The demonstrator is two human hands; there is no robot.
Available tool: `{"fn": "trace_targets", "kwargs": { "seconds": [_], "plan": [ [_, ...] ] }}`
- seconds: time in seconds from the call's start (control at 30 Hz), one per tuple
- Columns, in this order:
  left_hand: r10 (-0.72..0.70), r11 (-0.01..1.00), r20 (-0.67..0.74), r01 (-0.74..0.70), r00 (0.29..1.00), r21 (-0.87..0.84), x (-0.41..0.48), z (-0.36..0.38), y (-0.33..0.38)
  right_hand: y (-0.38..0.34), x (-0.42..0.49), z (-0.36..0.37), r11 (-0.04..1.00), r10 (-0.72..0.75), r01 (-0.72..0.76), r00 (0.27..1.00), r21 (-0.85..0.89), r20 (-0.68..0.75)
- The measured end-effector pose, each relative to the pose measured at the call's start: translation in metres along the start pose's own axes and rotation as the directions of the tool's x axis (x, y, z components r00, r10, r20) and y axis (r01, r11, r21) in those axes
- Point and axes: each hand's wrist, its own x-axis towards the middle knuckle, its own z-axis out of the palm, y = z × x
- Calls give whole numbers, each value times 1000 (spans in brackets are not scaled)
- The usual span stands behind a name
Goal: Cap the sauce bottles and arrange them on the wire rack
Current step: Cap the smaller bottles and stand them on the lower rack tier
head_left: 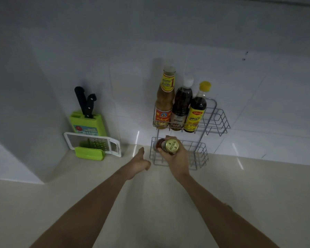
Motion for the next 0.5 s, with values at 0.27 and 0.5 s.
{"fn": "trace_targets", "kwargs": {
  "seconds": [0.27, 0.5],
  "plan": [
    [-50, 995, 80, 56, 996, -79, 28, 0, -3, 15, 37, 26, 970, 78, -62, 995, -235, 60],
    [-45, 989, 121, 62, 992, -137, 33, 8, -1, 19, 67, 31, 925, 168, -88, 967, -371, 190]
  ]
}}
